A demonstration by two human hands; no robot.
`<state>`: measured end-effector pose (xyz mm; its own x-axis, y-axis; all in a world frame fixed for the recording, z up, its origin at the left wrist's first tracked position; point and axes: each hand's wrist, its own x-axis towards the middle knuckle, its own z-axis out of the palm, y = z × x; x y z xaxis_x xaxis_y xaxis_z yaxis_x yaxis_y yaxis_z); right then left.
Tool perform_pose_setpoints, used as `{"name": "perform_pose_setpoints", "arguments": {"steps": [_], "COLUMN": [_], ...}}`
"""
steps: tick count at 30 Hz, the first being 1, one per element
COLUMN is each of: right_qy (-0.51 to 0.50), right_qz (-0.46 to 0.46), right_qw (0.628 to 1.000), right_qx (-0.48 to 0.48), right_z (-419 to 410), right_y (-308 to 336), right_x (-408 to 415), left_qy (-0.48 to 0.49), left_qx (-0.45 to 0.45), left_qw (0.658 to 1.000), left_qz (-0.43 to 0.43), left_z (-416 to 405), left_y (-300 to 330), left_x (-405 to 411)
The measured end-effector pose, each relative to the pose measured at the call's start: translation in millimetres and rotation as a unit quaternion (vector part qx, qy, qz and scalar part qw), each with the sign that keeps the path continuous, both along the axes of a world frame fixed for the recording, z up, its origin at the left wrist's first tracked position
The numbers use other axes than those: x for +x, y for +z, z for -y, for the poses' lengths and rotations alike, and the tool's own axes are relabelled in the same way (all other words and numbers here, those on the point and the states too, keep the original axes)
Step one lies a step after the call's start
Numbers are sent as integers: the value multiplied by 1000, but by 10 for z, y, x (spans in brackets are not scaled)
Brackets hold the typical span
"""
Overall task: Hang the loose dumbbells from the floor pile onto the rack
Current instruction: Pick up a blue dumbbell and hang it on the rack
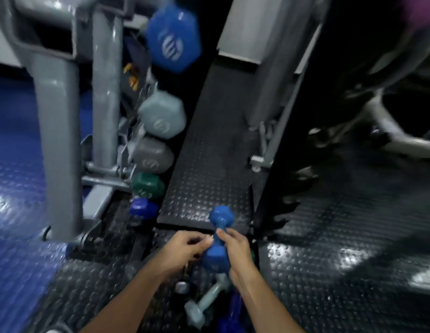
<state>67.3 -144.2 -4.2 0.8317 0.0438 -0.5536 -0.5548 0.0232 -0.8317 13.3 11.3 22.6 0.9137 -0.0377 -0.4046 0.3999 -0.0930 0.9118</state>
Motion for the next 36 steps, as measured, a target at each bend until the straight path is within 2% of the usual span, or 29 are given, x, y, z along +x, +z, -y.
{"name": "perform_pose_setpoints", "arguments": {"steps": [2,5,11,16,23,29,32,36], "right_qy": [-7,-26,-54,-103,-129,-86,-79,-74], "right_qz": [14,54,126,182,220,188,204,218], "right_qw": [999,997,987,975,966,978,976,973], "right_qx": [34,56,79,75,43,18,-1,-33], "right_z": [185,574,1301,1800,1968,1721,1602,1510], "right_y": [384,1068,2363,3289,4032,4036,4030,4034], "right_x": [-12,-62,-132,143,1046,1795,2015,2201], "left_qy": [3,21,92,65,56,115,123,126], "left_qx": [6,47,93,84,83,129,142,152], "left_qw": [1000,991,949,942,934,910,897,898], "left_qz": [26,122,288,318,343,378,399,393], "left_z": [92,314,867,1166,1256,1302,1277,1281], "left_y": [342,968,2364,3146,3329,3280,3218,3197], "left_x": [119,389,1033,1470,1795,1846,1898,1917]}}
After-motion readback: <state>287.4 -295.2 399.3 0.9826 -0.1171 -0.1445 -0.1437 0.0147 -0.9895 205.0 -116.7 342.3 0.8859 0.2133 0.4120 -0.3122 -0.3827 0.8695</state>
